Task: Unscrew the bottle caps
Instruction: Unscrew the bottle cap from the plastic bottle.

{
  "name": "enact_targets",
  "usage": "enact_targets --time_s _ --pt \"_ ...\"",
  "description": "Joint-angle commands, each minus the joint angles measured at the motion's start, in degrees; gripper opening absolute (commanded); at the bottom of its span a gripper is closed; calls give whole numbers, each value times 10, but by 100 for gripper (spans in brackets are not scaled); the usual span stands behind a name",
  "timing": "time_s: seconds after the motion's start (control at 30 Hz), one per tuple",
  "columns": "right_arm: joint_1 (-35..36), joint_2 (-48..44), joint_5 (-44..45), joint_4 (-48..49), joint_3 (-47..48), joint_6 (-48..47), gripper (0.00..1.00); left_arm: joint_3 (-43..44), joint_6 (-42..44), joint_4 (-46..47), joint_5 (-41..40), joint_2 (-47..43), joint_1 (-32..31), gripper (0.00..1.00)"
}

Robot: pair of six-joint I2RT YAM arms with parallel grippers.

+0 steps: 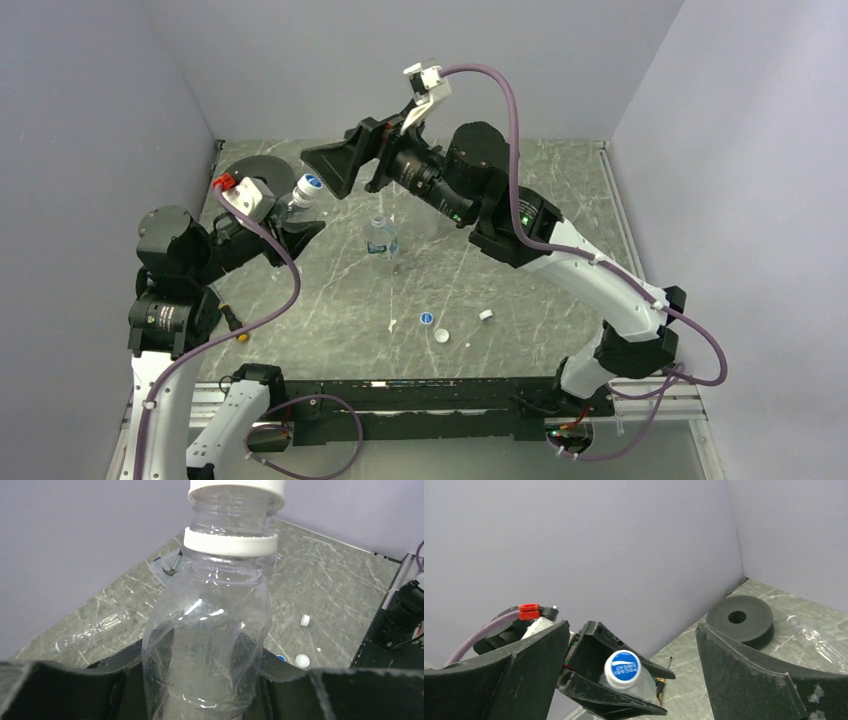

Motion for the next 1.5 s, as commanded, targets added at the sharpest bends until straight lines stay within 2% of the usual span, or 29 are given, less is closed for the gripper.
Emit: enact_targets --time_s 0.0,0.2,0.4,0.57,0.77,0.83,0.97,1.1,1.27,1.47 --pt "11 46 -1 -38 59 11 100 -3 20 5 -24 -4 -1 0" --pt "15 100 -9 -90 128 38 99 -8 24 8 -27 -6 -1 0" --pt "14 116 -2 -113 134 63 88 -16 25 18 -35 -15 -1 0" --pt "14 85 -9 -55 75 83 63 -19 28 14 -39 -16 -1 0" --pt "14 82 -7 -59 78 87 28 -23 38 7 -50 -15 -1 0" --pt "14 80 -4 -62 79 86 20 -24 39 5 -50 -13 -1 0" --pt "14 73 -8 -52 85 55 18 -28 36 3 -31 -12 -1 0" --pt "6 51 -57 -10 79 -15 18 -24 28 -10 45 -10 -1 0" --pt "-14 -10 -129 75 4 -76 18 -24 -8 -15 141 -6 -1 0" --pt "-42 -74 -214 111 -66 -115 19 -39 -43 -27 221 7 -1 0"
